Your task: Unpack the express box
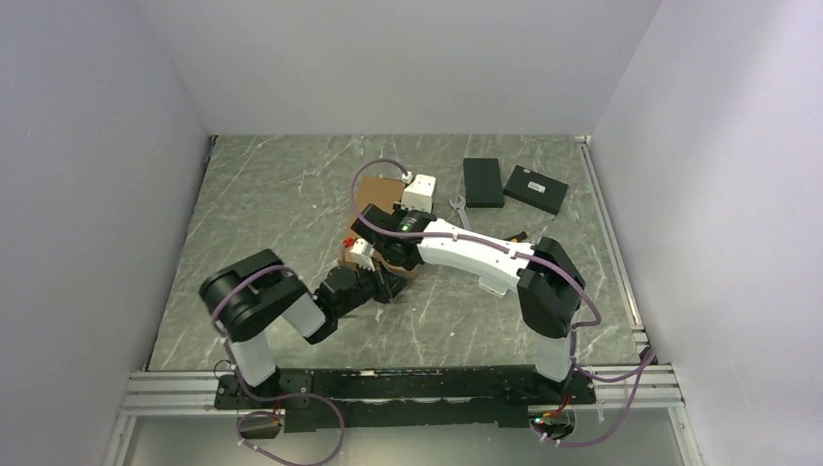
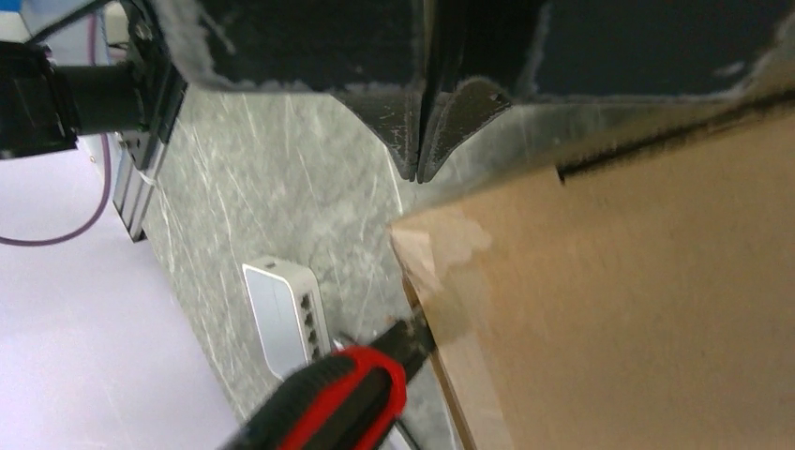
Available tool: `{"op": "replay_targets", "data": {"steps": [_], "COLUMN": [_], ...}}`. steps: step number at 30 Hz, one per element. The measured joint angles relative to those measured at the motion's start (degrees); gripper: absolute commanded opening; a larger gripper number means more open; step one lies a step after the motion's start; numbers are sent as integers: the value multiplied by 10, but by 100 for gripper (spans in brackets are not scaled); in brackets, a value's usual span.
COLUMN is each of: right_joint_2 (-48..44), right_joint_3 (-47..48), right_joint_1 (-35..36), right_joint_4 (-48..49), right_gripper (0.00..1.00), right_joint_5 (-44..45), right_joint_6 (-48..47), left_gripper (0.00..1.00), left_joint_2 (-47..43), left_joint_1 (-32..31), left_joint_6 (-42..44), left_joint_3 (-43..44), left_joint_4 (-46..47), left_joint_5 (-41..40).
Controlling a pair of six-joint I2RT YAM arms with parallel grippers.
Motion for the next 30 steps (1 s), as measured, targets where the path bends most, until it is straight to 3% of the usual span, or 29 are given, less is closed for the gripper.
{"op": "replay_targets", "data": {"steps": [4,8,30], "right_joint_2": [-14,-29,-70], "right_joint_3": [-12,-21,-98], "right_joint_1": [12,21,40], "right_joint_4": [2,-1,31], "right_gripper": [0,0,0], "right_joint_5": [-1,0,12], "right_joint_6": [-2,0,38], "left_gripper": [3,2,0], "left_joint_2": [90,127,141], "left_joint_1": [-1,-5,-14], "left_joint_6": [1,0,-3], "left_joint_3": [18,37,62], "left_joint_4": [91,118,115], "left_joint_5": [-15,-19,-32]}}
